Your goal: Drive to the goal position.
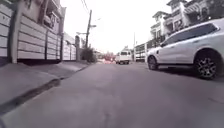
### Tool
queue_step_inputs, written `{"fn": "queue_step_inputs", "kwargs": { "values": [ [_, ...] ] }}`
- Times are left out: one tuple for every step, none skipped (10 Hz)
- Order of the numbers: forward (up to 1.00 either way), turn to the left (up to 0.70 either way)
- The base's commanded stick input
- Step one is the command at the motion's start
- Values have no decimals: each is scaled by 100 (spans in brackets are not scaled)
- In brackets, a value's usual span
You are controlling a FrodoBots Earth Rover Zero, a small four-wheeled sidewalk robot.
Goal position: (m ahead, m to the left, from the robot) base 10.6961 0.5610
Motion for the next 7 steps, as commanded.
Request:
{"fn": "queue_step_inputs", "kwargs": {
  "values": [
    [100, 32],
    [100, 40],
    [100, 40],
    [100, 13],
    [100, 0],
    [100, 0],
    [100, 0]
  ]
}}
